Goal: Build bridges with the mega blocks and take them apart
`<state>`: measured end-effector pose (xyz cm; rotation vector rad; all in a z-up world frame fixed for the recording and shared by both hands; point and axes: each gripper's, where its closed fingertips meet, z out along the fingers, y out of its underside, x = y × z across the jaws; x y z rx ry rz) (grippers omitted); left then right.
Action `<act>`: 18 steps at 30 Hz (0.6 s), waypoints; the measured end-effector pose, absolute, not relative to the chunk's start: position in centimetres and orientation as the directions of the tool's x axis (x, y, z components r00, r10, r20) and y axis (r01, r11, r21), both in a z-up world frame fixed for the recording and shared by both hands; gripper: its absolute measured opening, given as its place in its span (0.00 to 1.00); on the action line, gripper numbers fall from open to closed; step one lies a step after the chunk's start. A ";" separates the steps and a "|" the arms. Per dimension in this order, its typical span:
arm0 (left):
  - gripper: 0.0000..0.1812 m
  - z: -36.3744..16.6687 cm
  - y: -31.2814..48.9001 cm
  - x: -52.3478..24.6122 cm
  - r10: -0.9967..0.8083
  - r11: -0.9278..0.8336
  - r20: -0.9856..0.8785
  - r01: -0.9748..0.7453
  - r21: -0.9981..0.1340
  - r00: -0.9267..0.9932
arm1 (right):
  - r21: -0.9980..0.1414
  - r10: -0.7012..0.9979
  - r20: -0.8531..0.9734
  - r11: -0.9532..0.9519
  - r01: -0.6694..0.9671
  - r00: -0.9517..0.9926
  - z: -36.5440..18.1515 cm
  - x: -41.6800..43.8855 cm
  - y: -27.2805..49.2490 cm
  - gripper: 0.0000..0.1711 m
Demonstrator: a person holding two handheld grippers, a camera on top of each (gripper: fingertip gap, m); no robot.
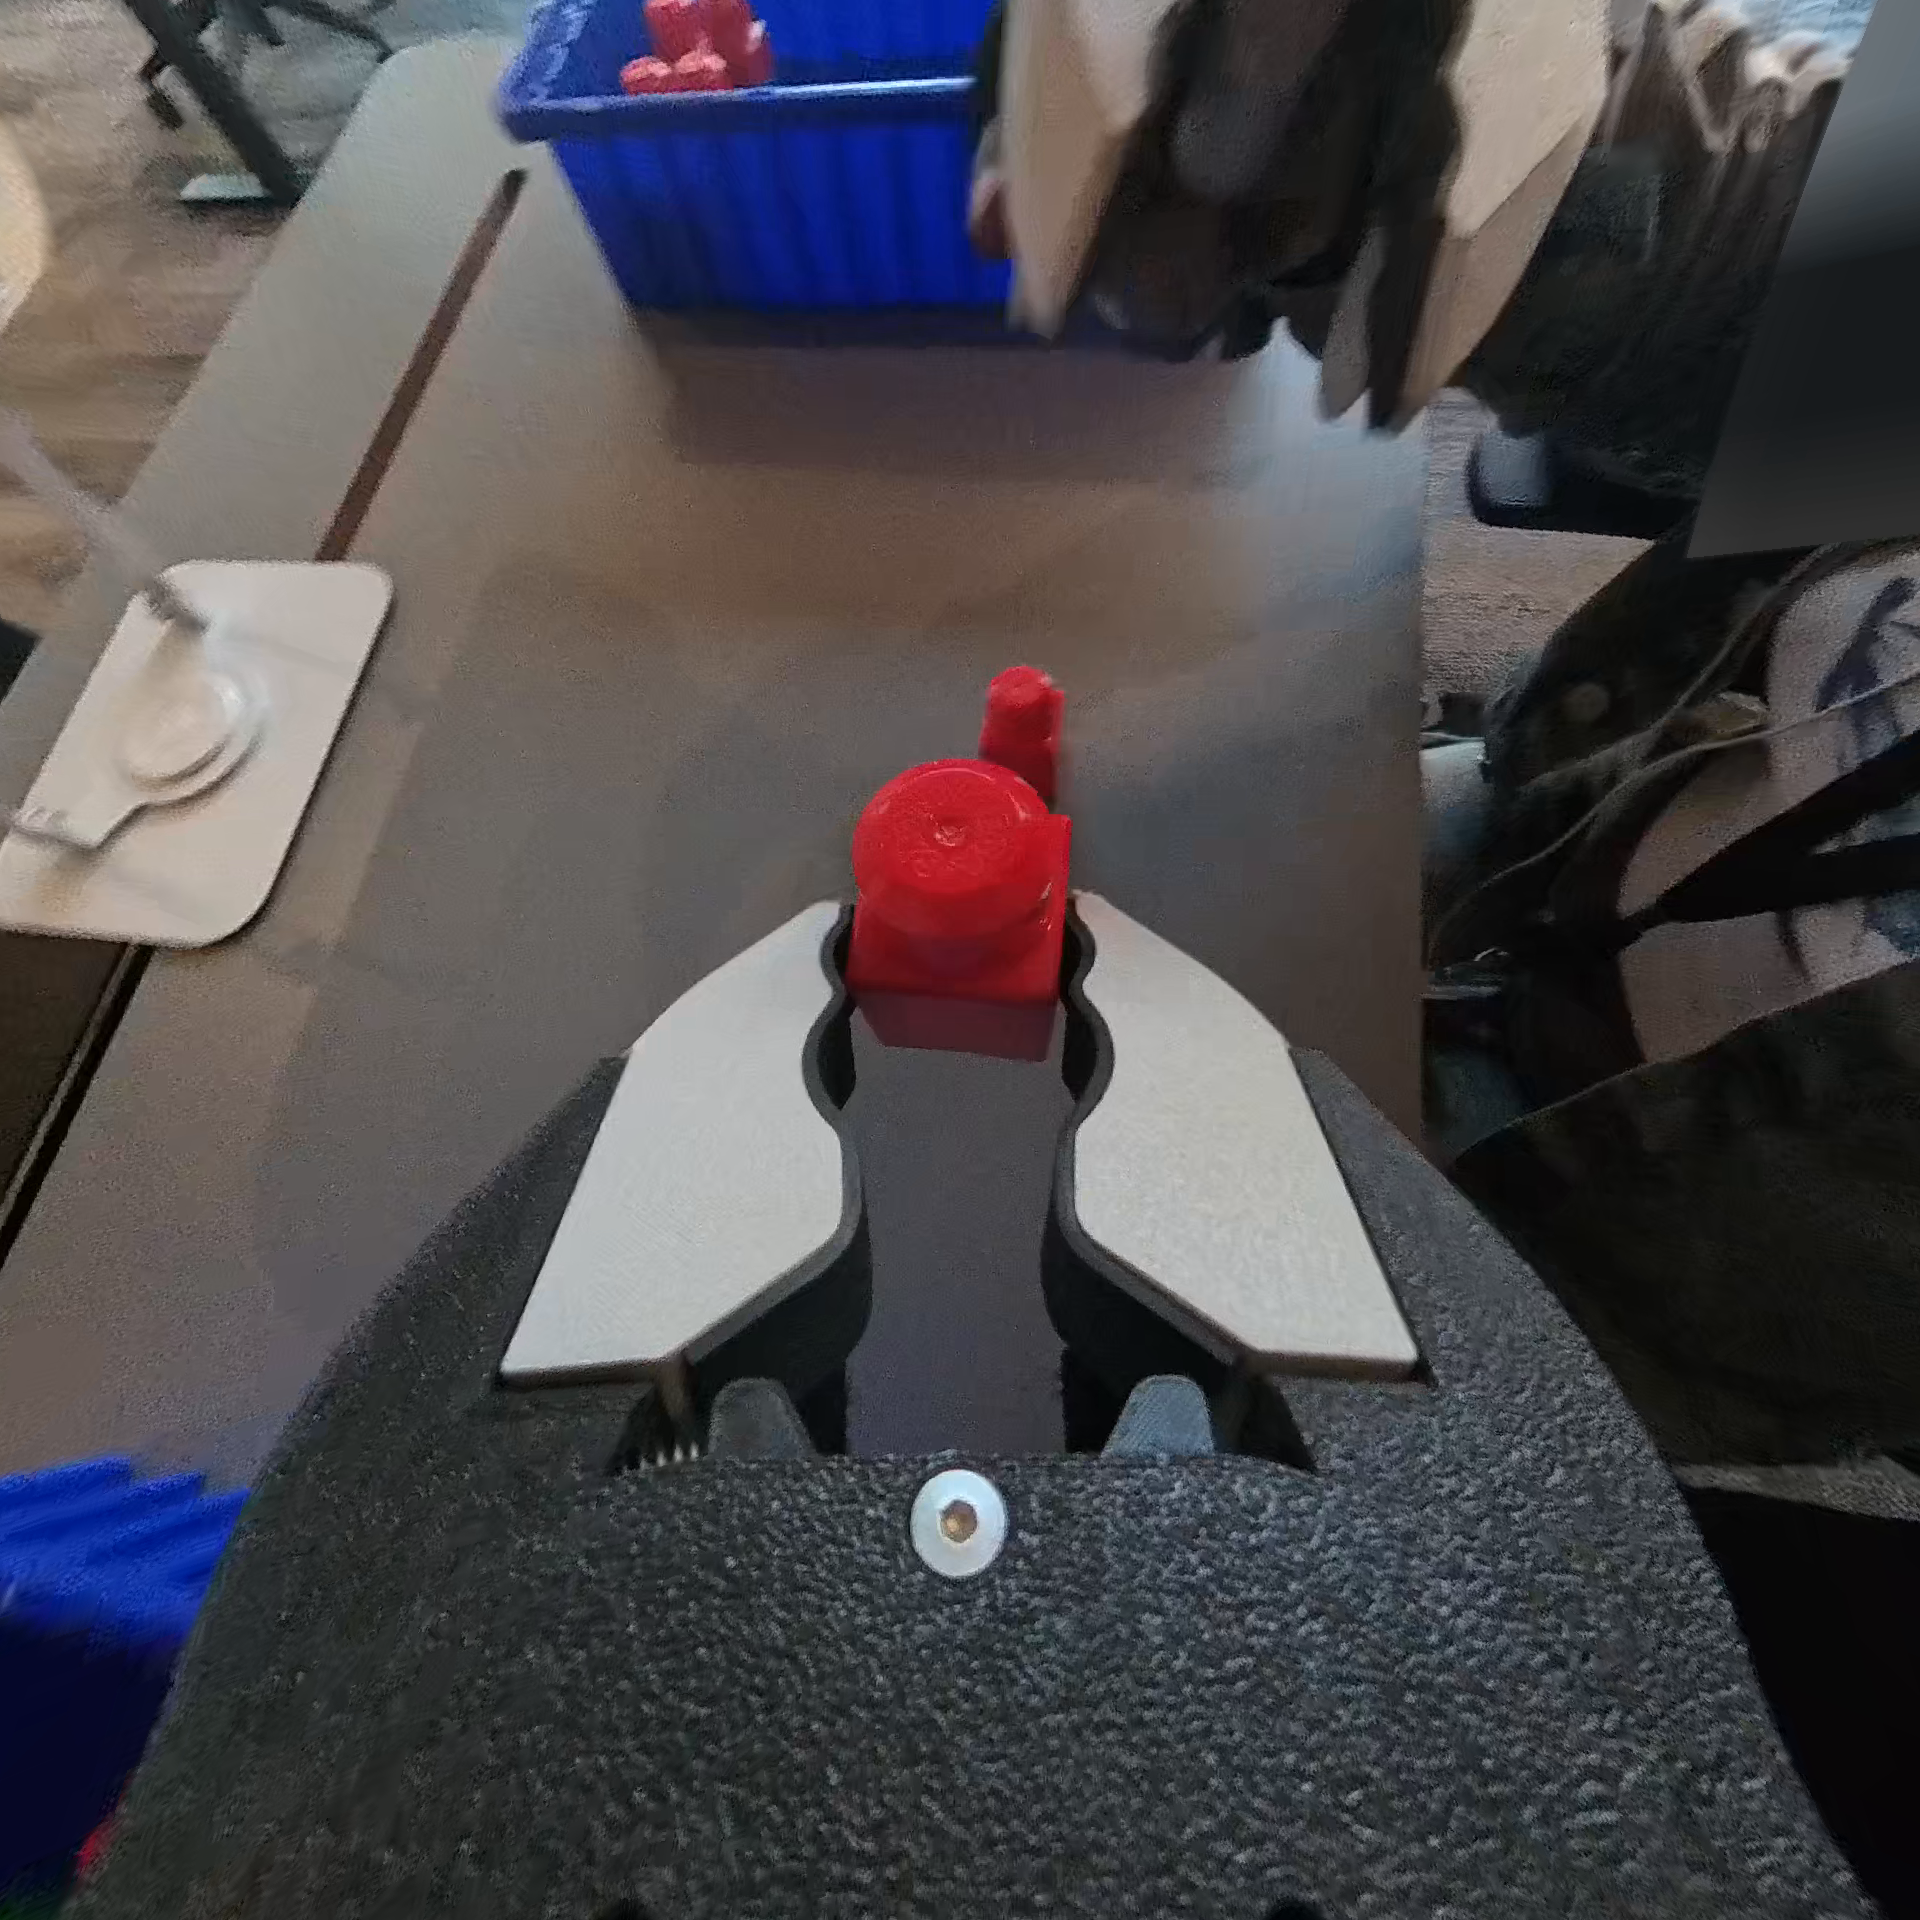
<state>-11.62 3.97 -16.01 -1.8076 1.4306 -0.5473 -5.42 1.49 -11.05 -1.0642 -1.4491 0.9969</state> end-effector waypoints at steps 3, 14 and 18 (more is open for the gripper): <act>0.20 -16.2 2.6 -8.9 -0.966 -0.055 -0.118 -0.628 -0.776 0.231 | -0.959 0.968 0.235 0.246 0.139 -0.091 -11.8 -6.6 0.7 0.29; 0.20 -16.6 0.5 -4.5 -0.985 -0.014 -0.098 -0.629 -0.777 0.143 | -0.965 0.976 0.200 0.212 0.158 -0.086 -13.2 -6.7 -0.1 0.18; 0.20 -16.9 0.4 -4.1 -0.983 0.004 -0.120 -0.645 -0.764 0.136 | -0.962 0.973 0.211 0.223 0.158 -0.092 -13.4 -6.3 -0.2 0.16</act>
